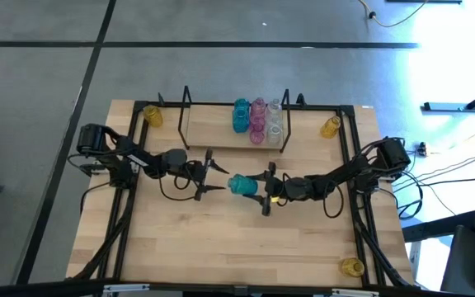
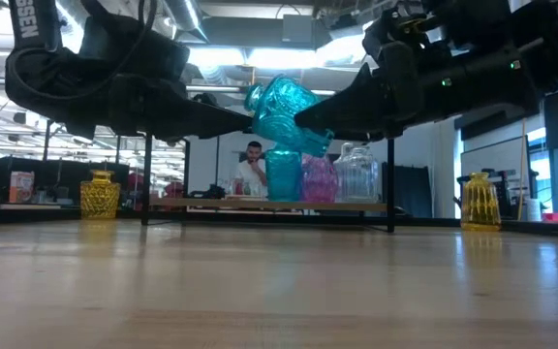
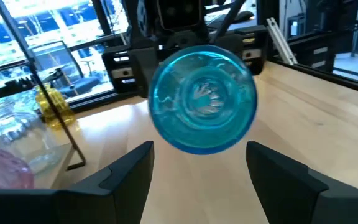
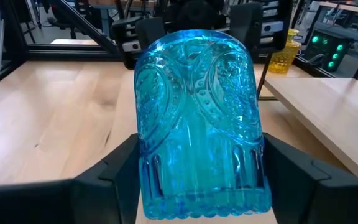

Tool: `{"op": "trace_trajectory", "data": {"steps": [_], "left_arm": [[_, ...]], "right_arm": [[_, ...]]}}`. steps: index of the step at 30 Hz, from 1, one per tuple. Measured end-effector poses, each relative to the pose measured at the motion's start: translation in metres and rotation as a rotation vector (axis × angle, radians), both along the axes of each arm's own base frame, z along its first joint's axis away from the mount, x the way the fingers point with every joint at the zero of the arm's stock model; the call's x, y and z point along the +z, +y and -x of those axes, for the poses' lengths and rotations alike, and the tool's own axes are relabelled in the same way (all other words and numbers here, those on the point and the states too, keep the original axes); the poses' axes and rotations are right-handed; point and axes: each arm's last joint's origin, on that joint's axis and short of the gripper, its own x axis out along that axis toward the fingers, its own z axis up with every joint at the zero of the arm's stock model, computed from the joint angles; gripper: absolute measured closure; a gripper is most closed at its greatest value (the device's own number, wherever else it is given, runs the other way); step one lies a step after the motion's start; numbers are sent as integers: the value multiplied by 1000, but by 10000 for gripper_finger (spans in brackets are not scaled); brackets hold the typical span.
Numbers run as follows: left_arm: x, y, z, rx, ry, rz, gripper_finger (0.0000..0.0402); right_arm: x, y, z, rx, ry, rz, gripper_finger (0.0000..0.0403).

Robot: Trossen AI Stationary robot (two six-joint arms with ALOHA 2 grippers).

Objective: Sort vases onto shelf
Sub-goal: Put the blue vase on the shelf aligned with the other blue vases

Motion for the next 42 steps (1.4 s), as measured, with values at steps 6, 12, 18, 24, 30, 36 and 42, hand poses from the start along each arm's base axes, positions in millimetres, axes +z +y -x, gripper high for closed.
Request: {"op": "trace_trajectory", "data": {"steps": [6,12,18,24,30,36,42], "left_arm": [[0,0,0,5,-2,0,152],[5,-2,-5,2,-26,30,152],[7,-5,-7,14,-28,53,152],[8,-6,-7,3,-33,51,152],[9,-6,-8,4,-39,50,152],[11,-6,-8,5,-59,67,152],[12,-6,-8,4,-72,79,155]], "right_arm": [[1,0,0,0,-10,0,165],[0,0,-1,0,-6,2,165],[-5,1,-4,-10,5,9,165],[-2,1,-6,-13,-13,24,165],[1,-1,-7,-5,-39,22,165],[1,-1,-7,-3,-39,22,165],[1,-1,-6,-7,-41,30,165]]}}
